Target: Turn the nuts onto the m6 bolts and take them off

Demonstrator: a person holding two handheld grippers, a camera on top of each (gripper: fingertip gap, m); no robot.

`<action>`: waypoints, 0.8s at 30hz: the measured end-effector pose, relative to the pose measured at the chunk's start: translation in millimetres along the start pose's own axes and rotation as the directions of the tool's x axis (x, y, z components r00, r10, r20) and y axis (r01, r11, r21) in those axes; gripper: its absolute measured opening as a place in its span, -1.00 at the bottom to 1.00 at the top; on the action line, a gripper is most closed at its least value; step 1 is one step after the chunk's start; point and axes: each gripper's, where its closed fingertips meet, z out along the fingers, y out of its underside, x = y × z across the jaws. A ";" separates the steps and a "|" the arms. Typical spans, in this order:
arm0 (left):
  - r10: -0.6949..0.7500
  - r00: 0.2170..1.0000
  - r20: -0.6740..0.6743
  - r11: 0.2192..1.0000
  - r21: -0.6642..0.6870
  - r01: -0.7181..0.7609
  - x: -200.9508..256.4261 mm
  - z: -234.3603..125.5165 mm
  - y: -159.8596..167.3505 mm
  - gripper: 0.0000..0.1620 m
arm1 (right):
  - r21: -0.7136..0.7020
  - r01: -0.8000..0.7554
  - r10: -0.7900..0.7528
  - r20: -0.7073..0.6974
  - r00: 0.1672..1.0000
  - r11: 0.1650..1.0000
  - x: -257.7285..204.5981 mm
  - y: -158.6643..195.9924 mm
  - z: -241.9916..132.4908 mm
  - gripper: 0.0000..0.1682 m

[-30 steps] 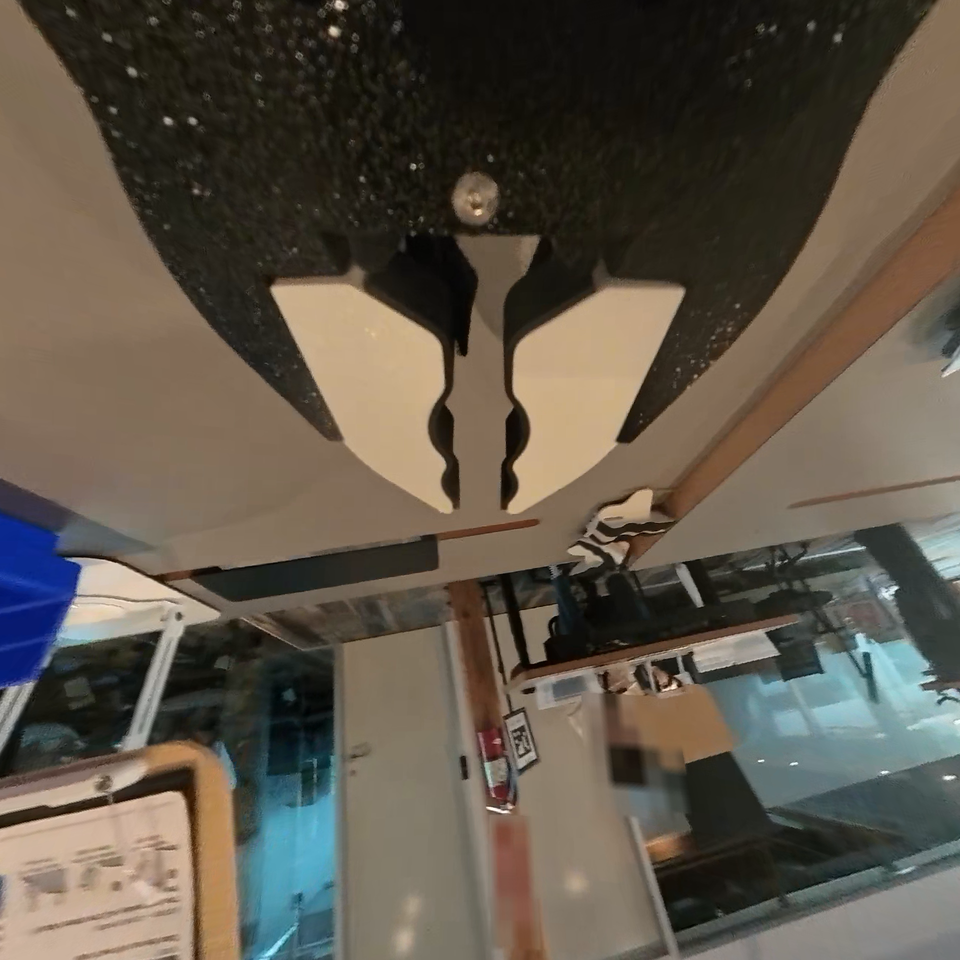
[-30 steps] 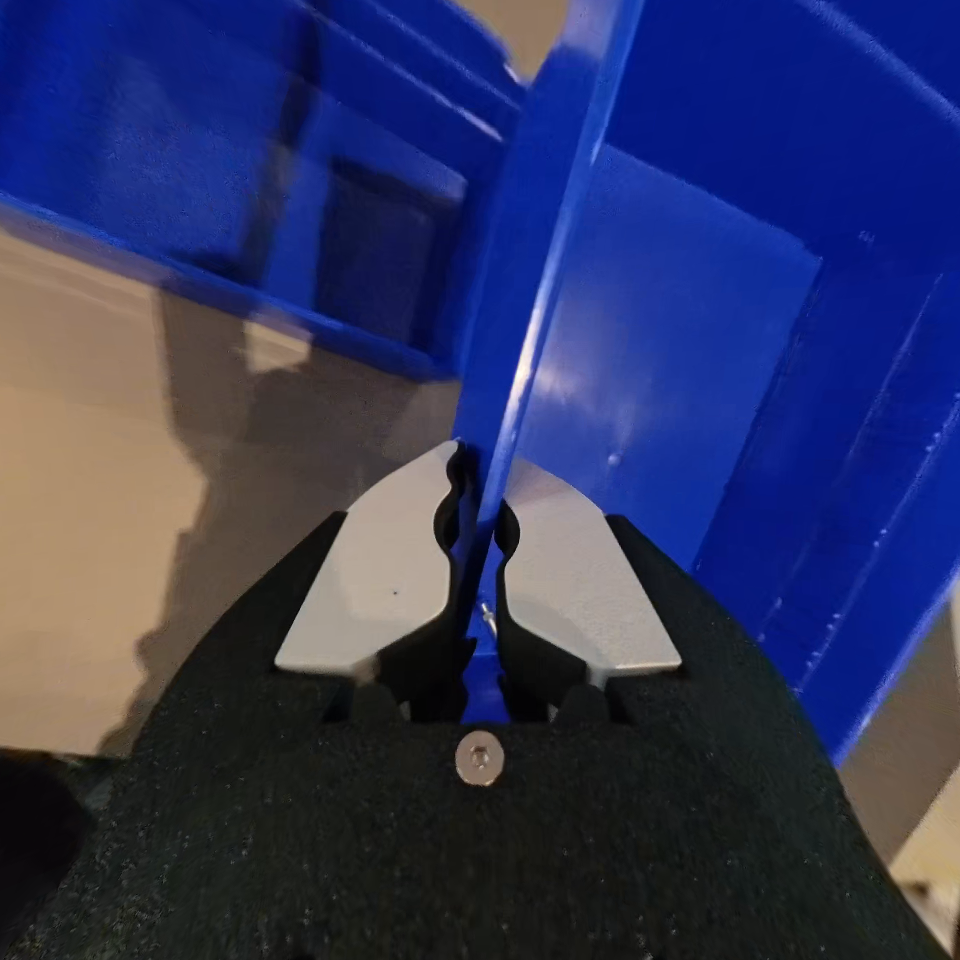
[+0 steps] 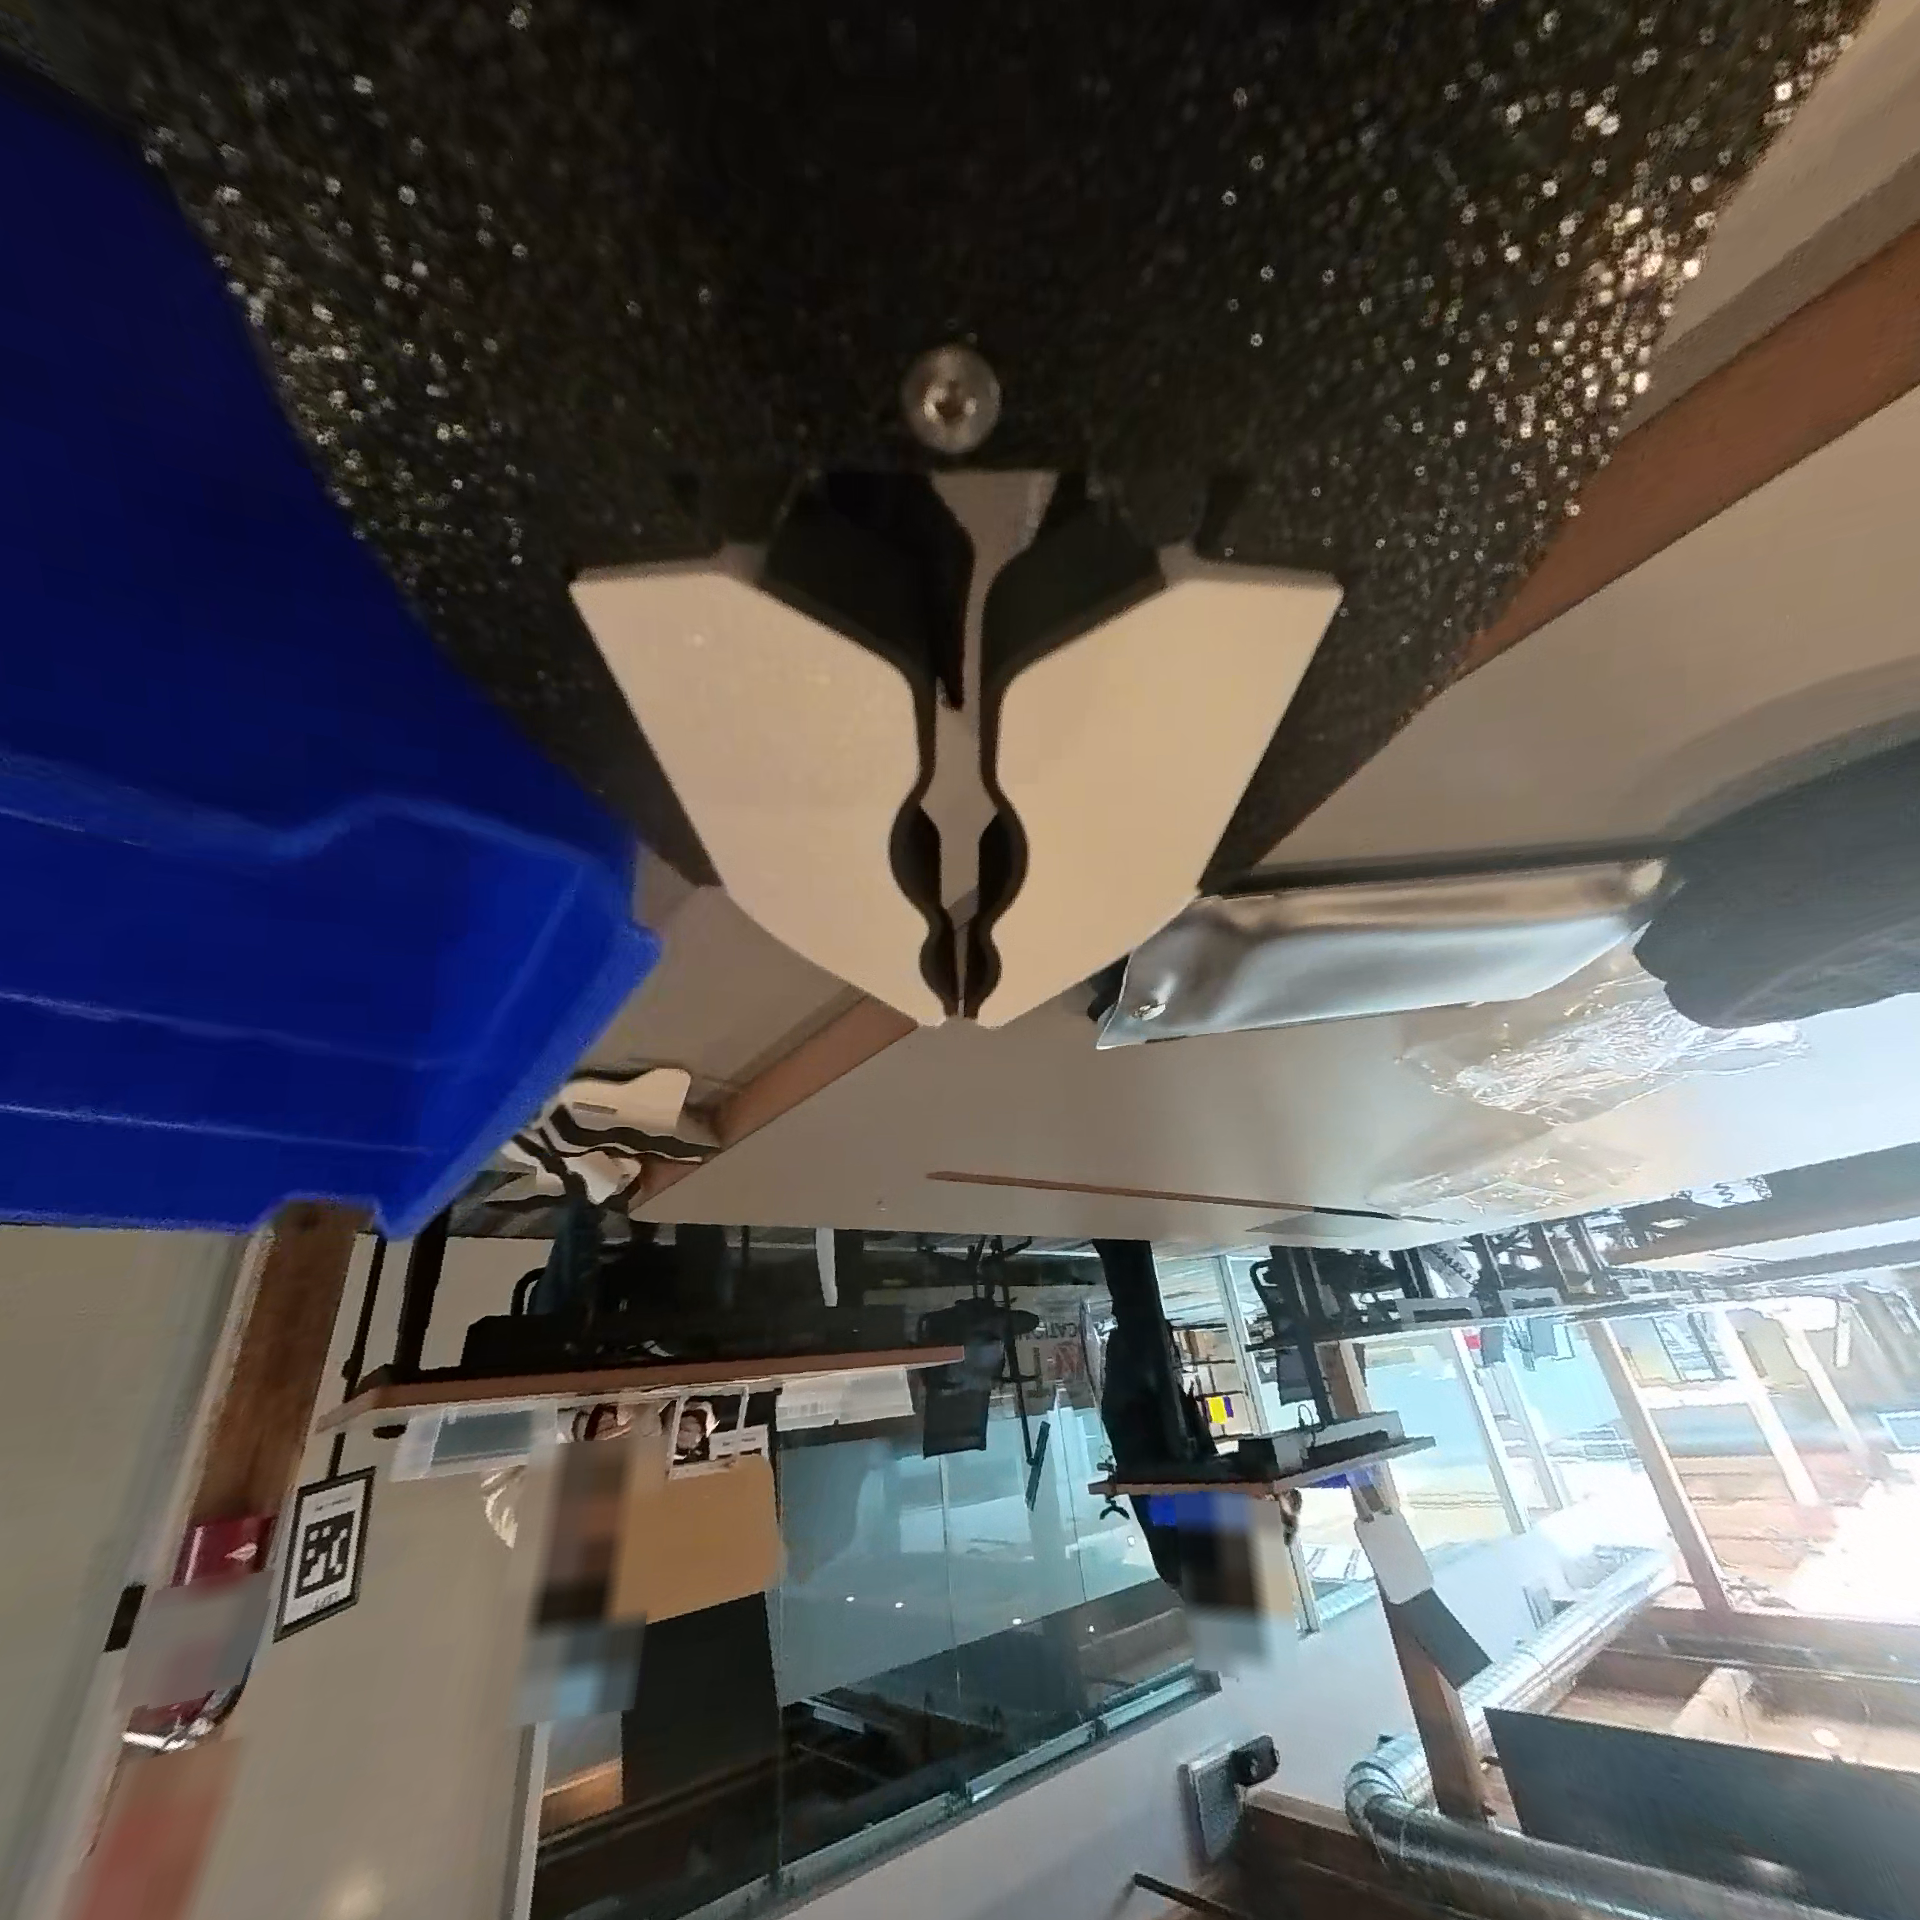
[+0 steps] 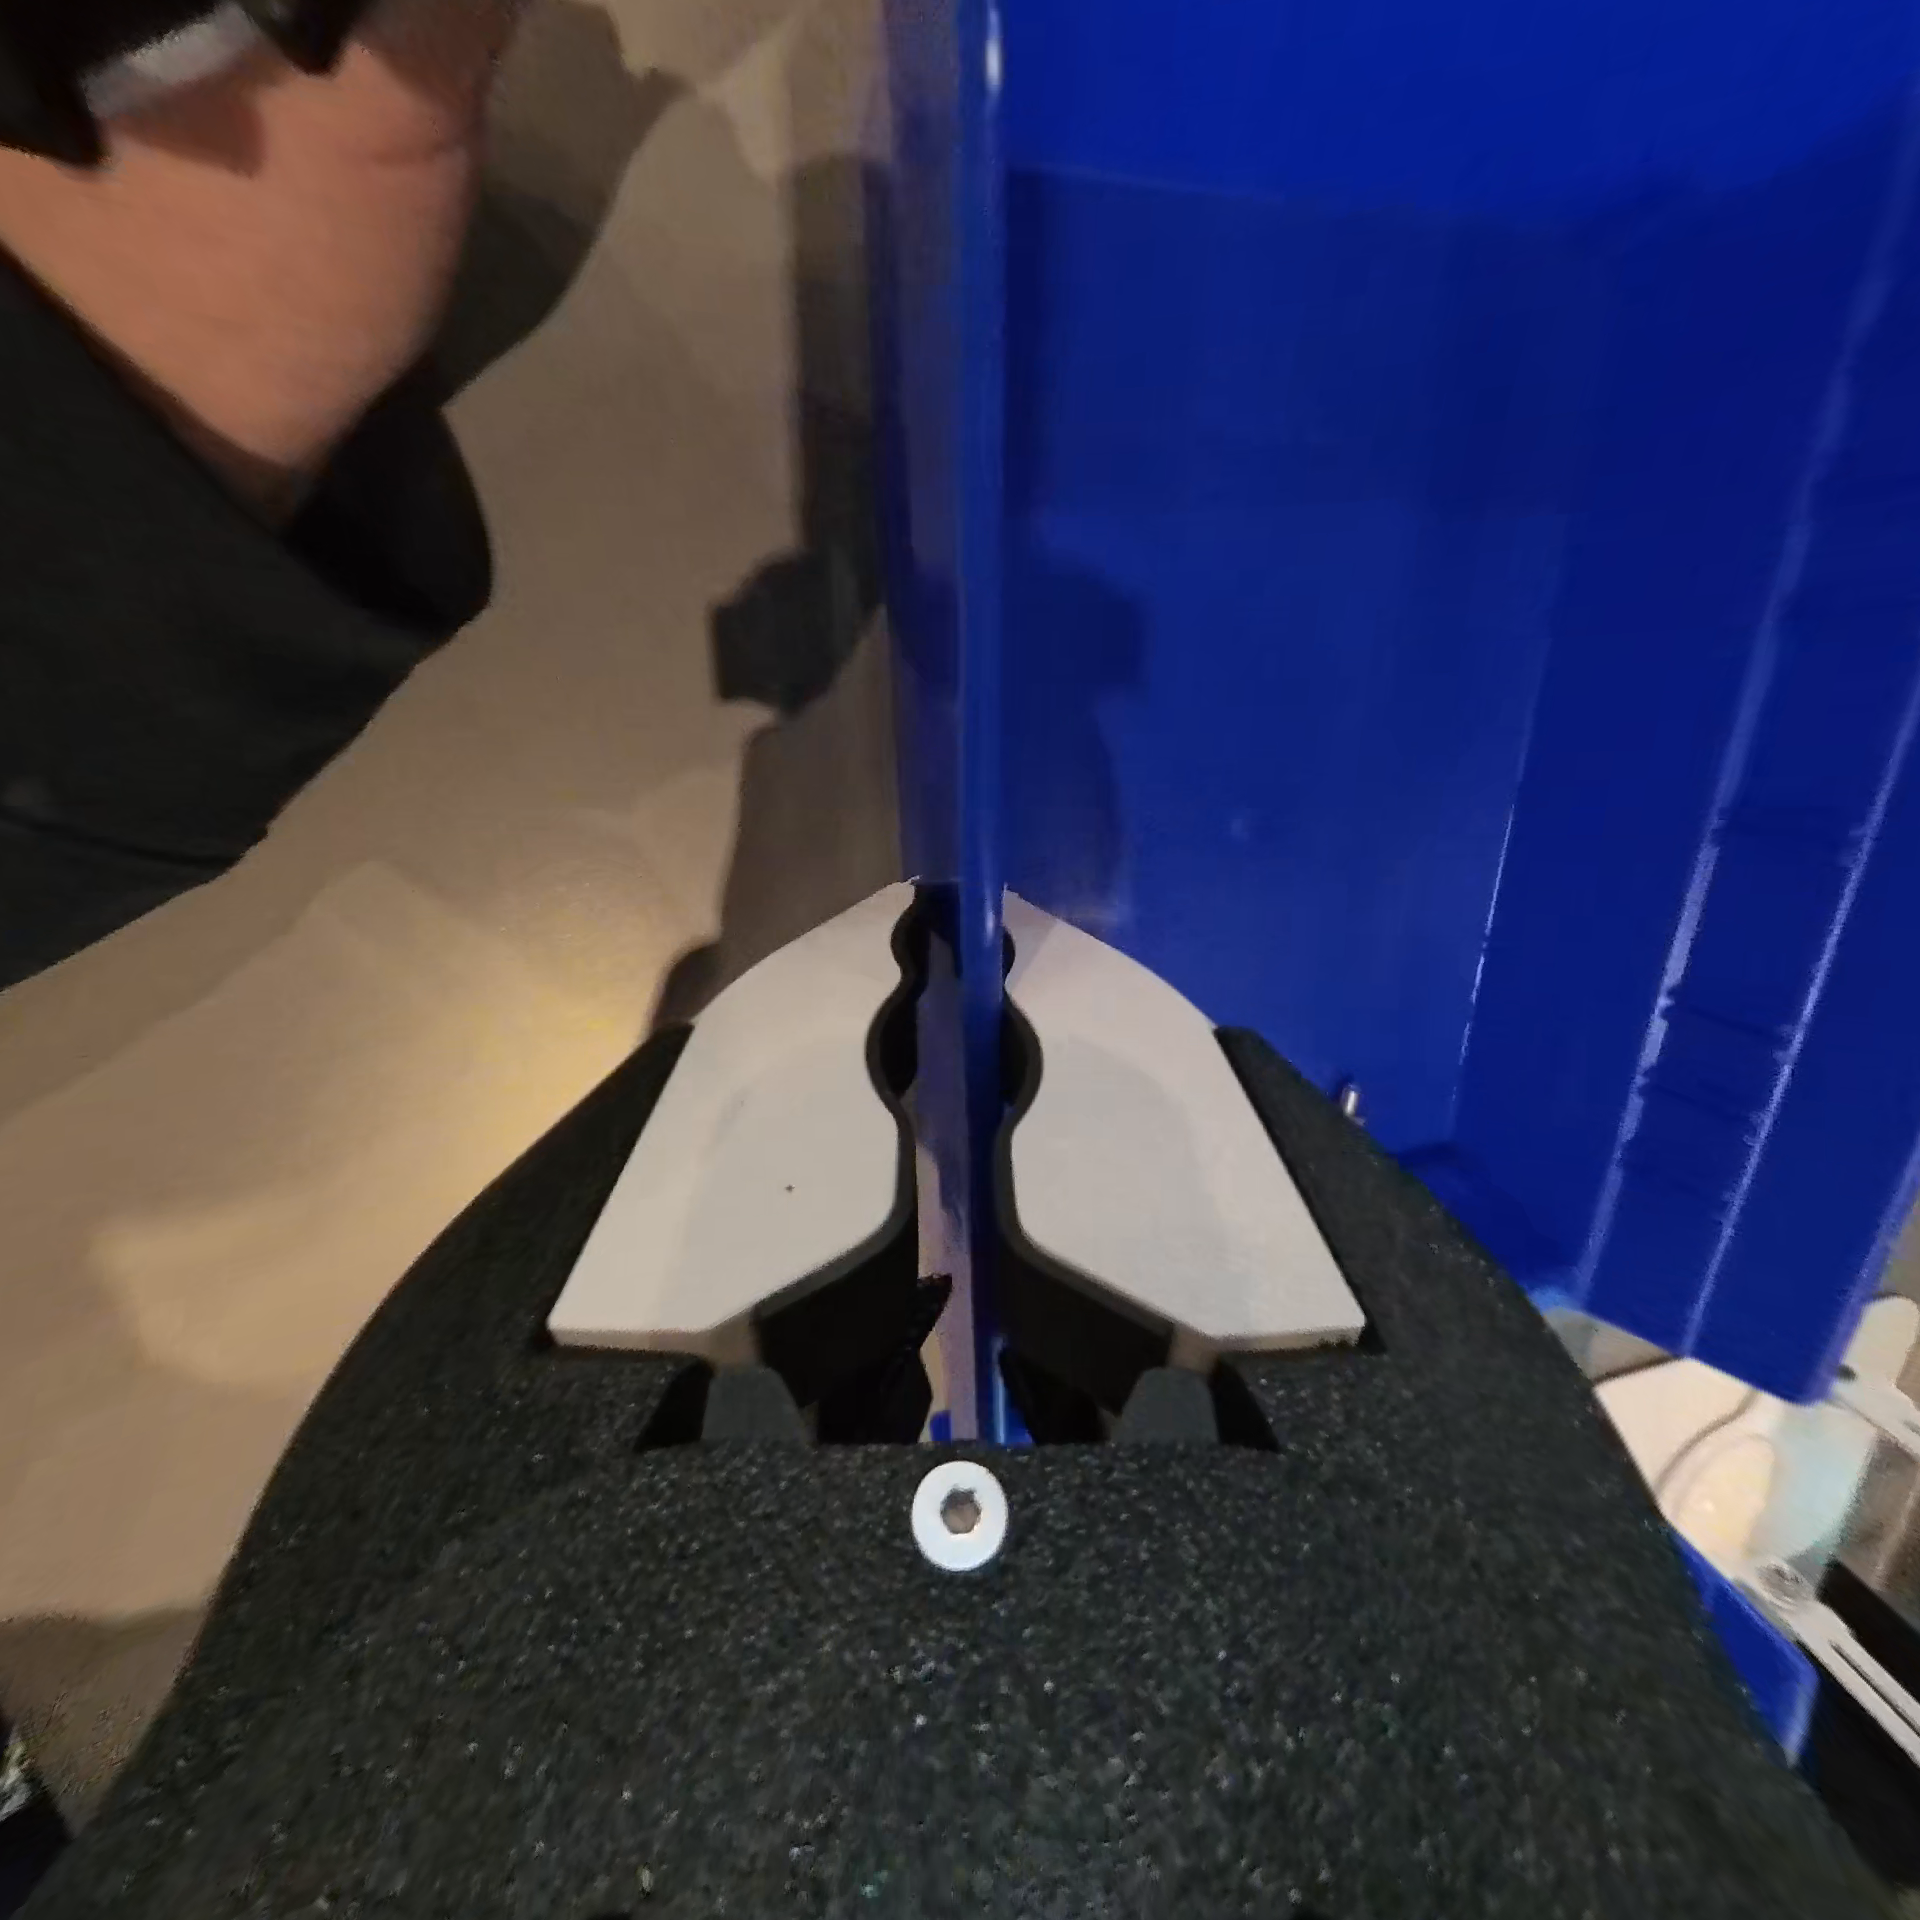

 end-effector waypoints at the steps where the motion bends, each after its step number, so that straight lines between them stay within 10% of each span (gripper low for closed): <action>1: 0.001 1.000 0.000 1.000 0.000 -0.001 0.0 0.5 -0.1 -0.99 | -0.004 -0.007 0.007 -0.002 1.000 1.000 1.3 1.8 4.1 -0.90; 8: -0.006 1.000 -0.003 1.000 0.023 0.007 -1.3 -2.8 -8.0 -0.99 | 0.208 0.055 -0.014 -0.194 0.981 0.977 15.4 2.9 -38.6 -0.48; 15: 0.057 0.962 -0.265 0.996 0.086 -0.035 37.2 -45.8 -41.4 -0.99 | 0.599 -0.070 0.235 -0.202 0.951 0.798 9.4 94.8 -103.8 -0.87; 24: 0.157 0.630 -0.761 0.986 0.086 -0.142 154.6 -183.2 -55.6 -1.00 | 0.844 -0.155 0.481 -0.133 0.867 0.513 14.8 191.3 -112.0 -1.00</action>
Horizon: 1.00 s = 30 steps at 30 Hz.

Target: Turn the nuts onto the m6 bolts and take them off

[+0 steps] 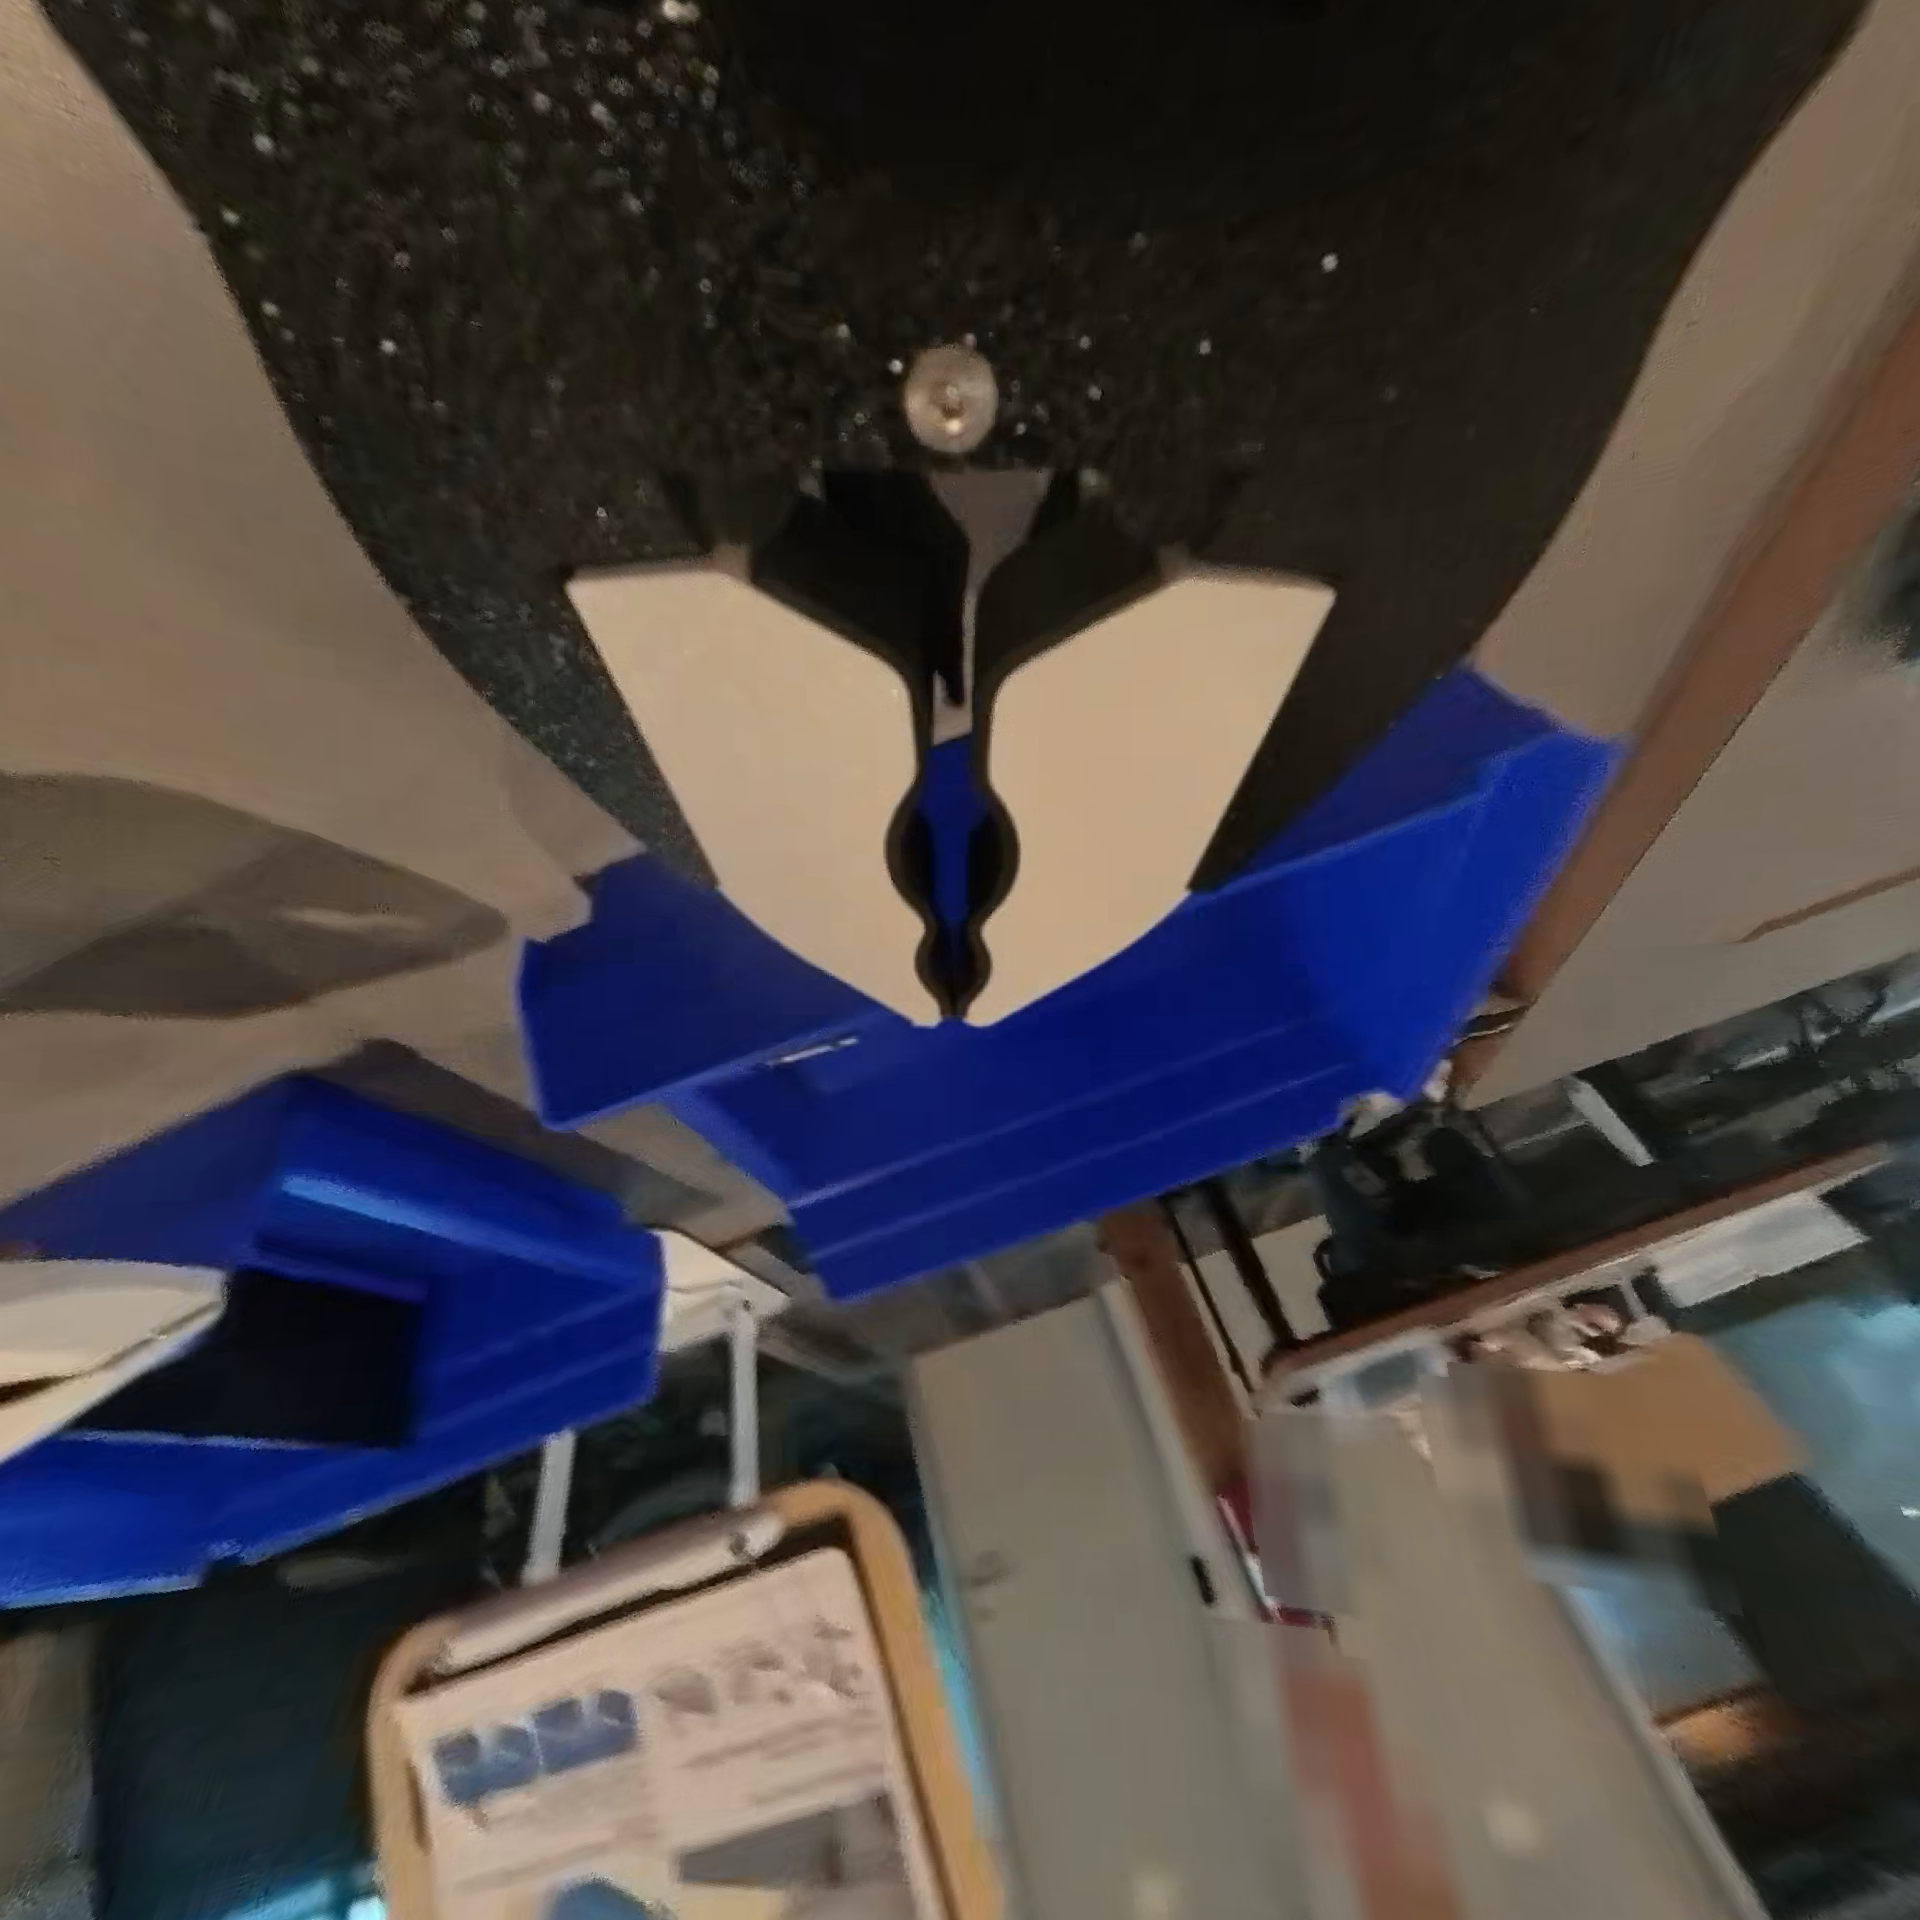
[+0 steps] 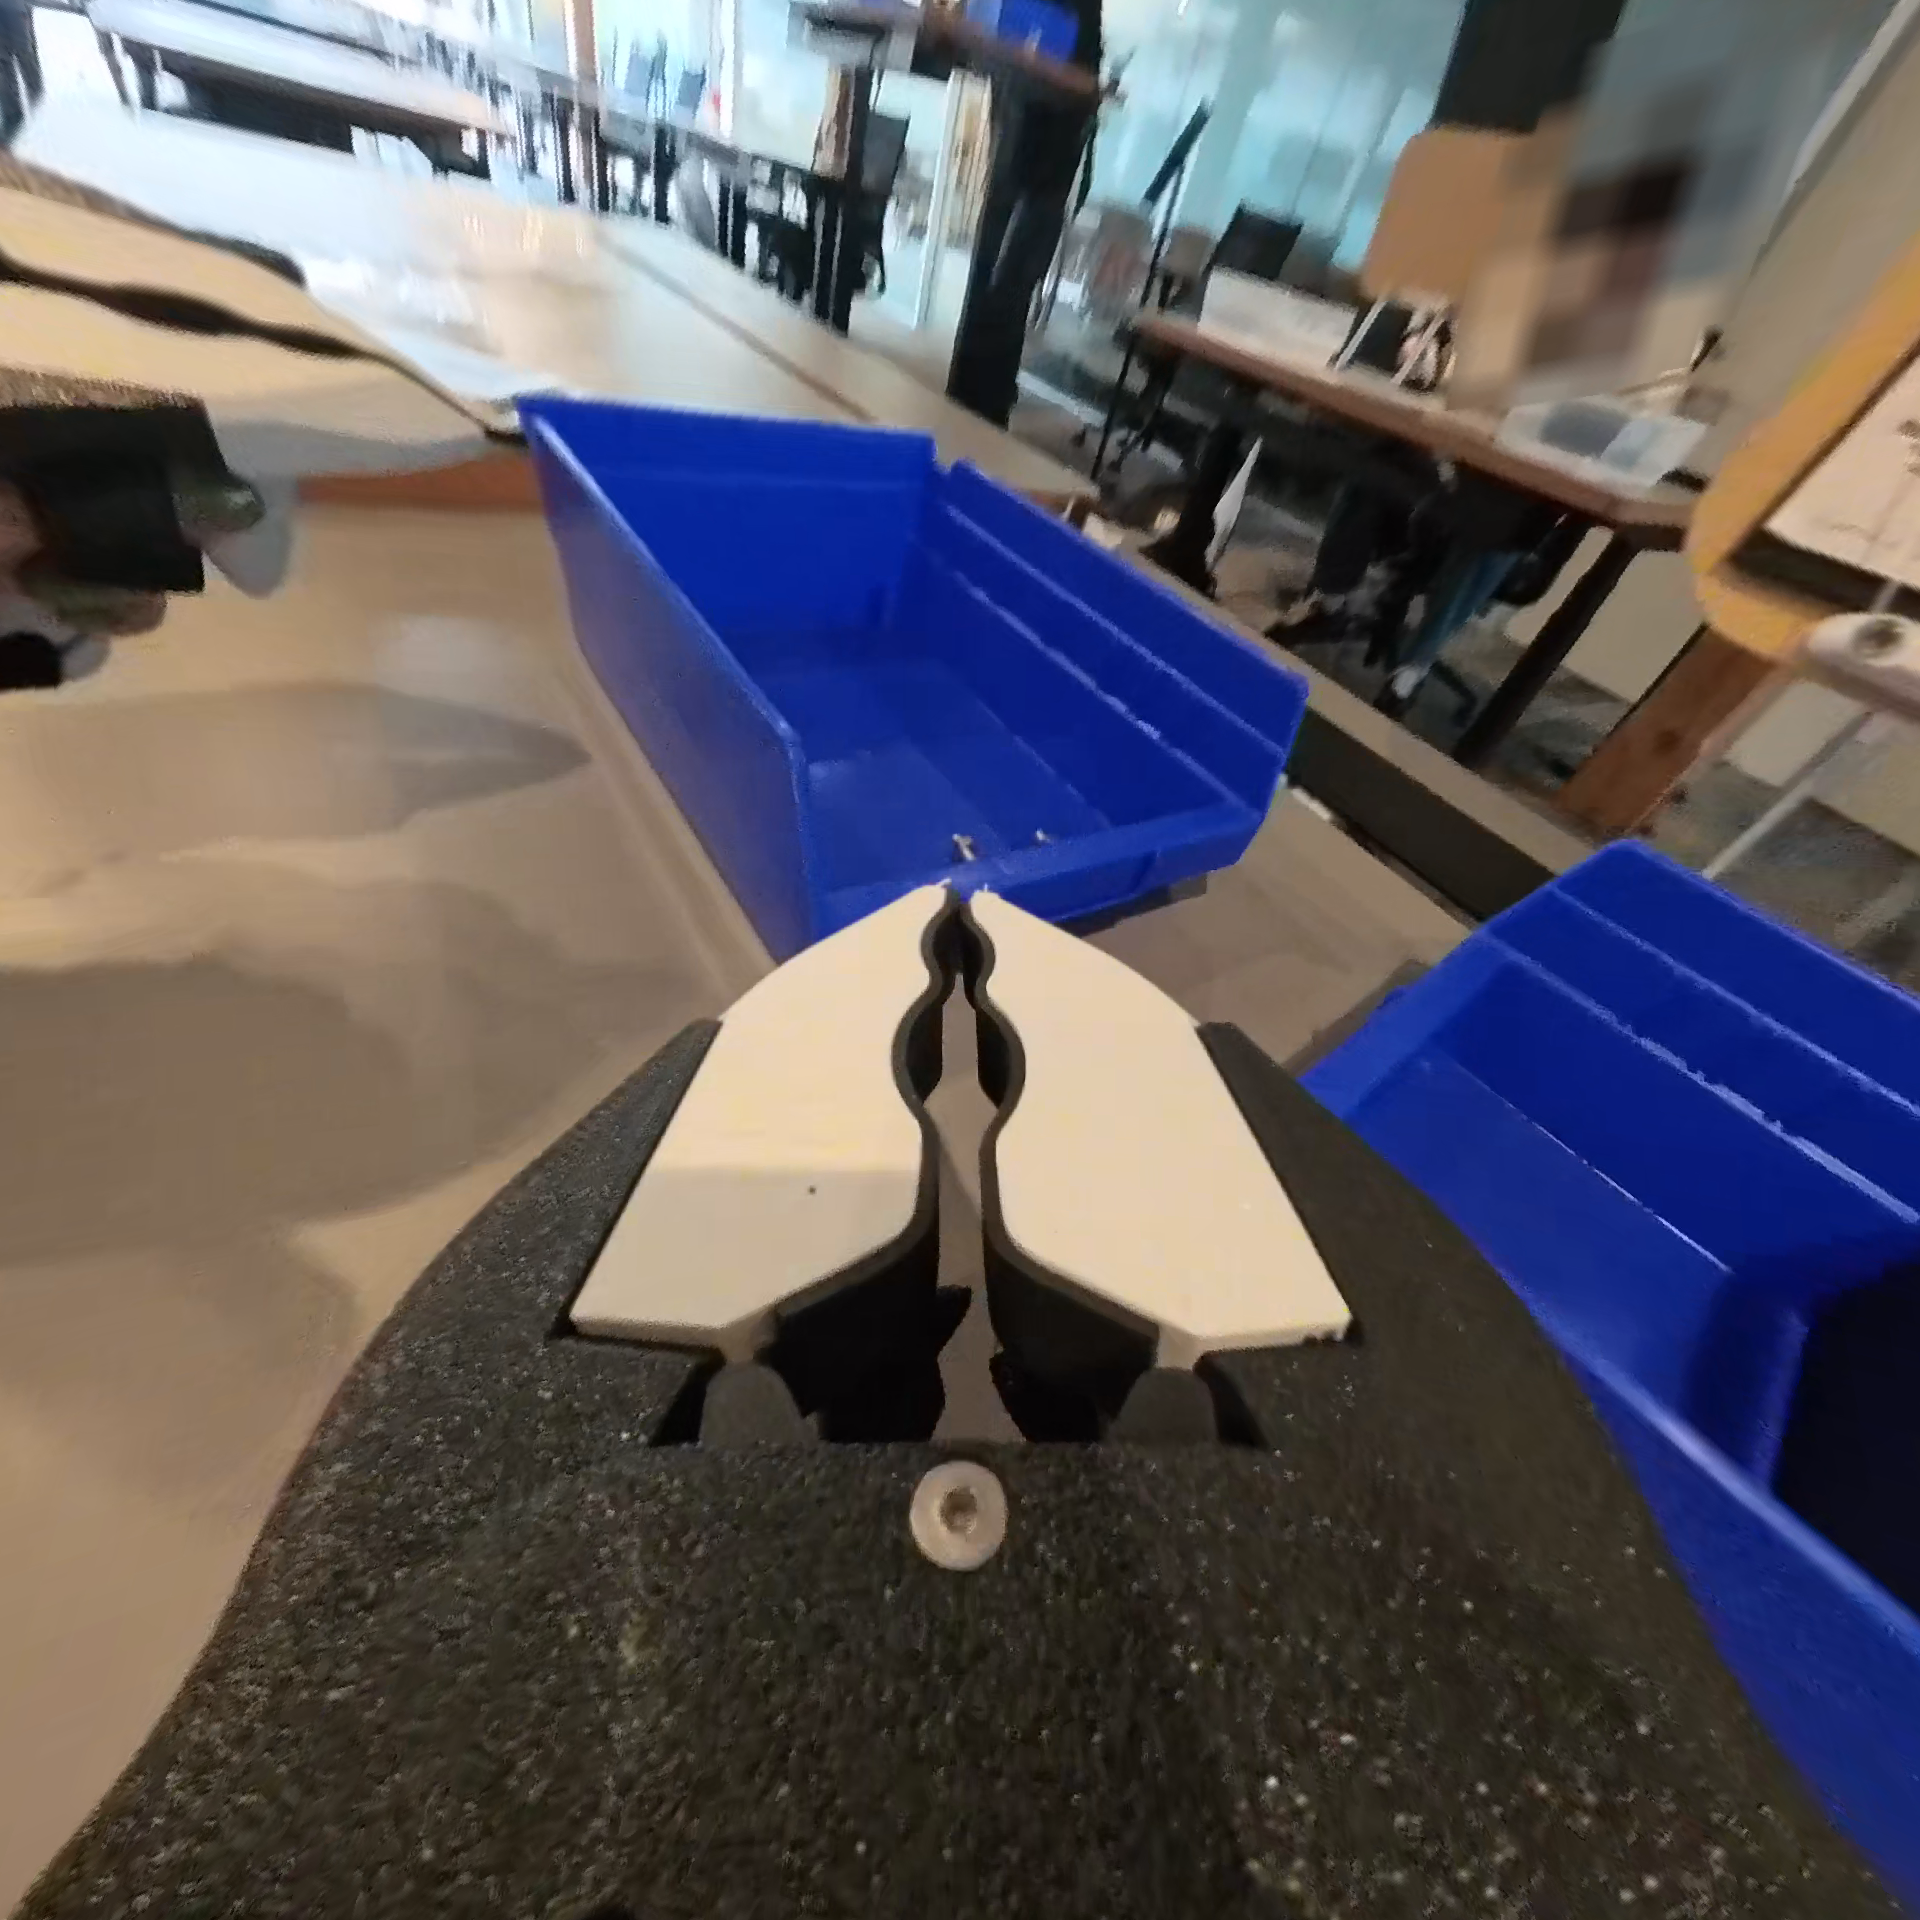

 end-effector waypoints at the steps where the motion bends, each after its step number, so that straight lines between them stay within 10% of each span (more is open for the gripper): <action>1: 0.033 0.999 -0.021 0.999 -0.024 -0.034 8.8 4.4 -4.2 -1.00 | 0.036 -0.021 0.022 -0.022 1.000 0.999 2.8 2.4 -3.1 -1.00; 5: -0.006 0.943 -0.333 0.986 -0.160 -0.050 61.5 24.0 -15.9 -0.88 | 0.051 -0.104 0.109 -0.114 0.987 0.993 13.5 27.4 -11.1 -1.00; 10: 0.059 0.935 -0.348 0.962 -0.230 -0.147 68.6 56.9 -40.0 -1.00 | 0.059 -0.034 0.045 -0.206 0.978 0.998 32.2 28.6 -19.0 -1.00; 14: 0.021 0.884 -0.466 0.780 -0.546 -0.306 88.1 74.5 -1.1 -1.00 | 0.095 -0.130 0.145 -0.168 0.975 0.987 33.2 28.9 -19.5 -1.00; 30: -0.075 0.929 -0.362 0.442 -0.847 -0.294 36.5 10.7 63.5 -1.00 | 0.093 -0.131 0.145 -0.167 0.975 0.987 39.5 30.2 -22.6 -1.00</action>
